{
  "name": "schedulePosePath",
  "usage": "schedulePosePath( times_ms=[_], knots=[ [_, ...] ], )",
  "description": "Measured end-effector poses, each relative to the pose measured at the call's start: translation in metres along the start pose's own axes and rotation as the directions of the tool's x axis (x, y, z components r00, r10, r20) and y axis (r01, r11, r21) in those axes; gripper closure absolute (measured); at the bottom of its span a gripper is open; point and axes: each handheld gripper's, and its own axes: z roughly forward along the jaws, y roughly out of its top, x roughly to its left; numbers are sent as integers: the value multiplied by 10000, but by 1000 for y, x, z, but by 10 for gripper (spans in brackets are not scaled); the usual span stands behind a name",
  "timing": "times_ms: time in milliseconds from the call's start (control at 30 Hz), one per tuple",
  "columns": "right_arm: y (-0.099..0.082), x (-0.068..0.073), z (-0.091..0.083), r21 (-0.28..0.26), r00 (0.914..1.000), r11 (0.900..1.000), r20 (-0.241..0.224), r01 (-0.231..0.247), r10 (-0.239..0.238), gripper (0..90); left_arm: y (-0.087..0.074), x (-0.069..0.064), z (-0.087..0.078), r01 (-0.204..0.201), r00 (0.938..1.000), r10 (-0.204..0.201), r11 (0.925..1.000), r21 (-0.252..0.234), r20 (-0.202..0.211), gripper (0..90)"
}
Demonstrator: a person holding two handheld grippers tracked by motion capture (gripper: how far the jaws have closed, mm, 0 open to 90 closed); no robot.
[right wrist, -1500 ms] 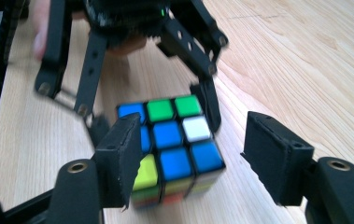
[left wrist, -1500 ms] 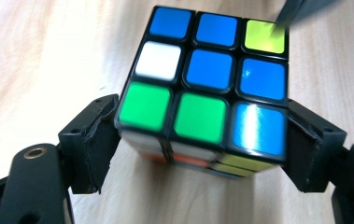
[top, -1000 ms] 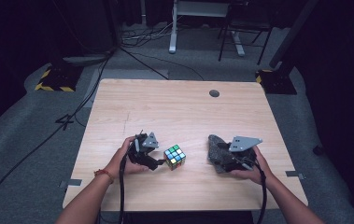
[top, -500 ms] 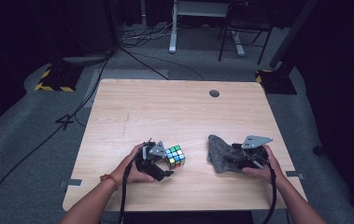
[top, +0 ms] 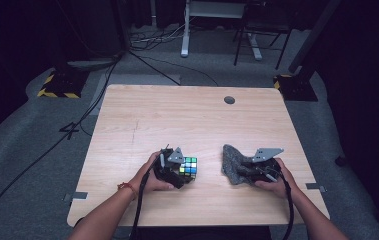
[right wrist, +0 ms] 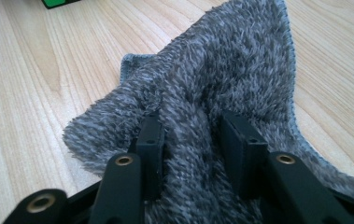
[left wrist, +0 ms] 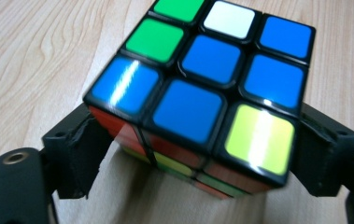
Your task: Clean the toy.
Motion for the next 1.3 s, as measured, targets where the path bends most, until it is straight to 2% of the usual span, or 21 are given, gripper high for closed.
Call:
schedulePosePath(
  times_ms=[67, 200, 267, 333, 433, 533, 667, 800, 900, 967, 1067, 1100, 1233, 1300],
  knots=[
    [-1, -1, 0, -36, 10000, 10000, -76, -57, 57, 636, 3, 2, 1, -244, 9997, 244, 9997, -21, -31, 157],
    [-2, -2, 0, -75, 9998, 9999, -133, -155, 154, 635, 5, 5, 5, -367, 9986, 365, 9993, 34, 376, 162],
    [-2, -2, 0, -74, 9998, 9999, -137, -151, 150, 639, 5, 5, 8, -400, 9973, 383, 9989, 260, 625, 174],
    [-2, -2, 0, -132, 9997, 9997, -175, -185, 182, 653, 4, 5, 8, -424, 9978, 409, 9987, 268, 531, 261],
    [-3, -2, -1, -181, 9996, 9997, -230, -181, 177, 690, 3, 6, 6, -317, 9971, 303, 9993, 189, 696, 317],
    [-3, 0, -2, -270, 9996, 9996, -265, -42, 35, 750, 1, 7, 3, -342, 9972, 325, 9991, 238, 672, 330],
    [-2, 1, -5, -373, 9995, 9993, -291, 67, -78, 774, 4, 2, 0, -705, 9958, 682, 9969, 349, 612, 333],
    [1, 4, -10, -761, 9989, 9971, -448, 90, -125, 780, 12, -6, -7, -936, 9941, 929, 9956, 94, 567, 334],
    [10, 11, -20, -1322, 9978, 9910, -604, 195, -277, 781, 22, -14, -9, -1215, 9901, 1215, 9926, -41, 699, 334],
    [19, 17, -27, -1796, 9959, 9832, -781, 315, -462, 781, 31, -20, -8, -1453, 9865, 1453, 9894, -57, 762, 334],
    [33, 27, -35, -2214, 9930, 9736, -891, 559, -773, 781, 43, -28, -6, -1718, 9810, 1724, 9850, -140, 893, 335],
    [39, 31, -37, -2341, 9914, 9704, -993, 595, -847, 781, 47, -33, -4, -1861, 9790, 1862, 9825, -89, 826, 335],
    [59, 49, -36, -2570, 9816, 9617, -1364, 952, -1336, 781, 59, -42, 3, -2301, 9691, 2280, 9731, 119, 943, 335],
    [68, 55, -35, -2585, 9774, 9610, -1564, 987, -1424, 783, 62, -46, 4, -2381, 9669, 2364, 9712, 67, 965, 335]
  ],
)
